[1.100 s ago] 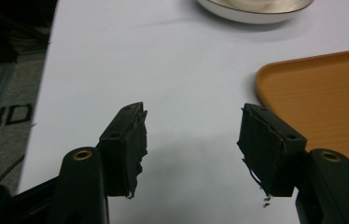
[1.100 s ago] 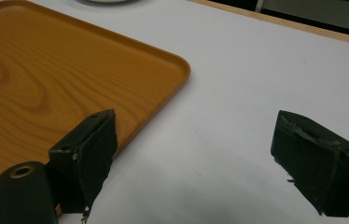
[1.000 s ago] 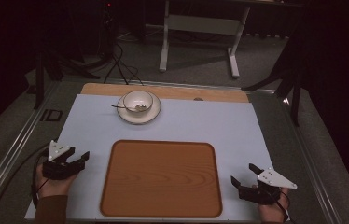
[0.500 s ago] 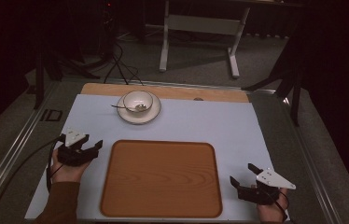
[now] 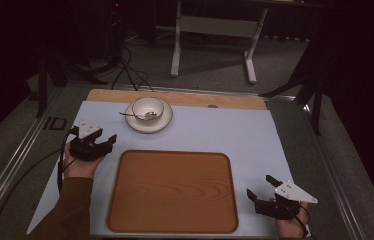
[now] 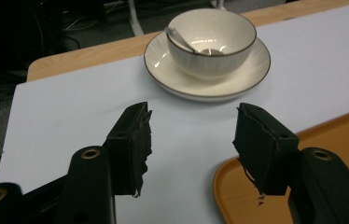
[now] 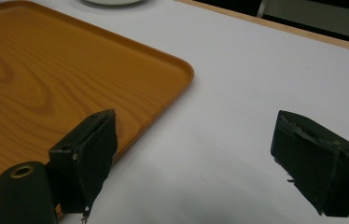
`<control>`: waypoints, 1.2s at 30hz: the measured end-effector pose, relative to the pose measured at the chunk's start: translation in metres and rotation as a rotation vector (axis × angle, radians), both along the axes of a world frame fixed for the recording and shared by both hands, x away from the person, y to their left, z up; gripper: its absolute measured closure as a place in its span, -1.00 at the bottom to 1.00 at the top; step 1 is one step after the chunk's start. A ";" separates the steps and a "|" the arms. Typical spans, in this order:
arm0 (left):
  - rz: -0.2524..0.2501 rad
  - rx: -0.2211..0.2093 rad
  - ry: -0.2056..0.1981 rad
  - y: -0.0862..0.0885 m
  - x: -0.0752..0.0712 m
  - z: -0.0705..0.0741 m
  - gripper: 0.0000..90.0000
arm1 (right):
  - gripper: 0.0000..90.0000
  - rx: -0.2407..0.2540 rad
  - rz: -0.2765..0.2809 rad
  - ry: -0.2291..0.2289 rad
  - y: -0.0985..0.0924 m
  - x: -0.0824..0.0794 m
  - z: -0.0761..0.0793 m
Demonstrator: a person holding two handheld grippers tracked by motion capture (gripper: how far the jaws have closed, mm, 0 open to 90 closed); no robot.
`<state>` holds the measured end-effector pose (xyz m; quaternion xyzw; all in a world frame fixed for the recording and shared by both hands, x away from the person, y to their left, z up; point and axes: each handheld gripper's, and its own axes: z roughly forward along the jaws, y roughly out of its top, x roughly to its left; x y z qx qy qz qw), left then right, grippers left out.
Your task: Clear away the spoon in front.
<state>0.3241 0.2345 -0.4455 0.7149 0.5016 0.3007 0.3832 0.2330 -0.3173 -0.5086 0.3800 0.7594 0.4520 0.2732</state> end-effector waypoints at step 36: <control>0.020 -0.129 0.145 -0.008 0.110 -0.014 0.03 | -0.68 -0.004 -0.003 0.006 -0.003 0.001 -0.001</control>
